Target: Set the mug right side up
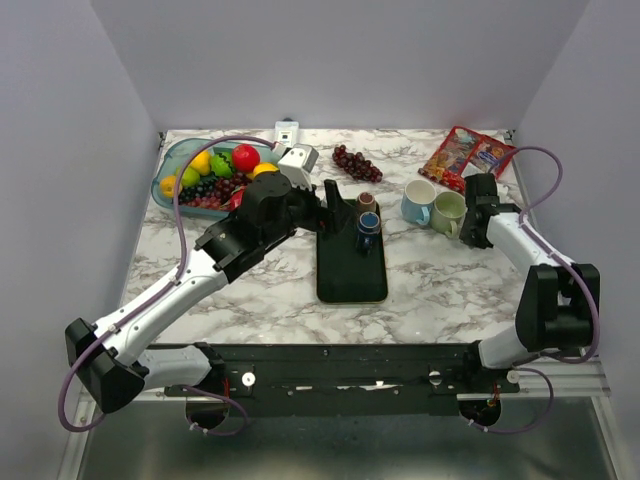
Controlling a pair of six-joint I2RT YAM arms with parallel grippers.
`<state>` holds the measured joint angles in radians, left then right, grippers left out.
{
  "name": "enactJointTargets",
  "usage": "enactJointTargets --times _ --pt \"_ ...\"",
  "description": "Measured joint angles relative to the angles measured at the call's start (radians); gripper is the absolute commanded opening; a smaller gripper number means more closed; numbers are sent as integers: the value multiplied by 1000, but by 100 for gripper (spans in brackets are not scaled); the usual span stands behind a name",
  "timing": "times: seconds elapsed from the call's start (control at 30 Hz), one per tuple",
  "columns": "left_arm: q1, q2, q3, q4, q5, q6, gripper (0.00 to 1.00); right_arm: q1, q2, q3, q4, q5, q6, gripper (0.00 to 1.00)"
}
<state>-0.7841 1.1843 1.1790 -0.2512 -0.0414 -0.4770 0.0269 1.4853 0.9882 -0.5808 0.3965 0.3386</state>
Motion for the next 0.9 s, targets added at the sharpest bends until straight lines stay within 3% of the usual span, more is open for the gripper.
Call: enactJointTargets --times 0.23,0.47,0.77,0.9 --pt "51 17 -8 3 63 -5 99 -8 91 14 36 2 -28 1" --pt "72 56 -8 2 105 -8 99 -9 118 40 37 18 -5 32" --pt "78 94 -11 2 129 -18 99 -9 95 40 13 19 33 49" --pt "78 96 -24 1 129 -17 99 -9 51 40 -8 18 50 68"
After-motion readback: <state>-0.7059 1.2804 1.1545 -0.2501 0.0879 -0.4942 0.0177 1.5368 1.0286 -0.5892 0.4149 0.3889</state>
